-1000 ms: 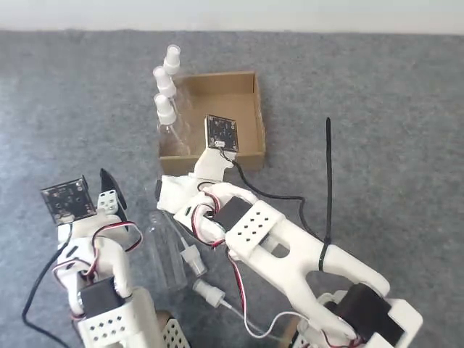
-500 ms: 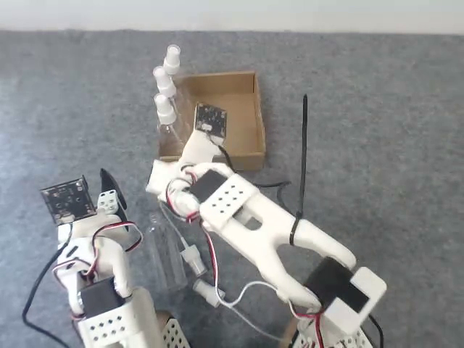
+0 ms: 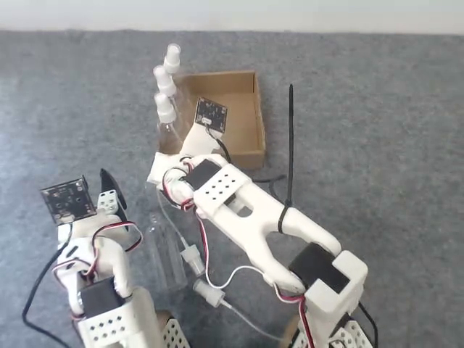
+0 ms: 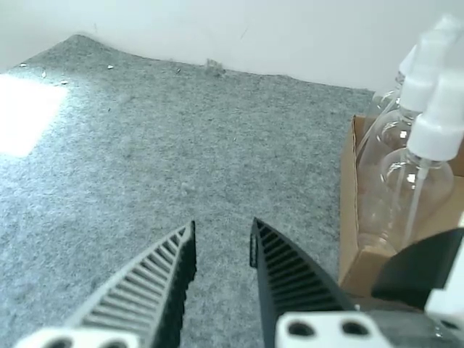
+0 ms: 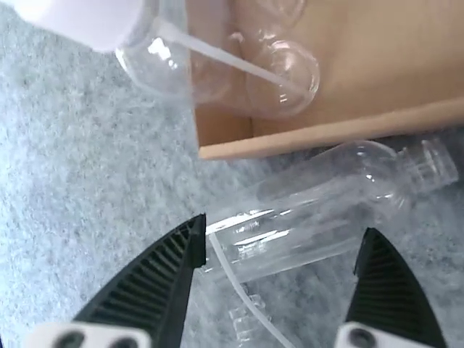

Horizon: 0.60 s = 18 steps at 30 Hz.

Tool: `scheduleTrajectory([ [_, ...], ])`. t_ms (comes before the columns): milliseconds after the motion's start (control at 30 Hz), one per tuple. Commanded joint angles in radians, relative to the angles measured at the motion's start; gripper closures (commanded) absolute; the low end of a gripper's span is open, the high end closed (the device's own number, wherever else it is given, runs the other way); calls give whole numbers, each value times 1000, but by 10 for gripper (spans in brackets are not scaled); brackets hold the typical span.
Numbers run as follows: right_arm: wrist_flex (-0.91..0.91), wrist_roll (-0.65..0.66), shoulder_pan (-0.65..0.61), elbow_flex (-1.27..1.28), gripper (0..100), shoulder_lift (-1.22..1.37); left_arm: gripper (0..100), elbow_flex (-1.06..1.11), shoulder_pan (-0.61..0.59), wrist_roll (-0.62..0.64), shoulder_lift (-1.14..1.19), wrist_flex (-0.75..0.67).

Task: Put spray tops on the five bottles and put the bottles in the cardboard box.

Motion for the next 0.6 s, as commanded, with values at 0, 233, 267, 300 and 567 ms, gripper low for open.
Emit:
scheduleTrajectory([
  [0, 12, -9, 35, -71, 713, 7, 880, -5, -8, -9, -15, -34],
  [233, 104, -9, 31, -97, 713, 12, 880, -5, -8, -9, -15, -34],
  [267, 137, -9, 31, -115, 713, 12, 880, -5, -8, -9, -15, -34],
  [300, 166, -12, 31, -132, 713, 12, 880, -5, -8, -9, -15, -34],
  [567, 205, -51, 36, -160, 713, 24, 880, -5, -8, -9, -15, -34],
])
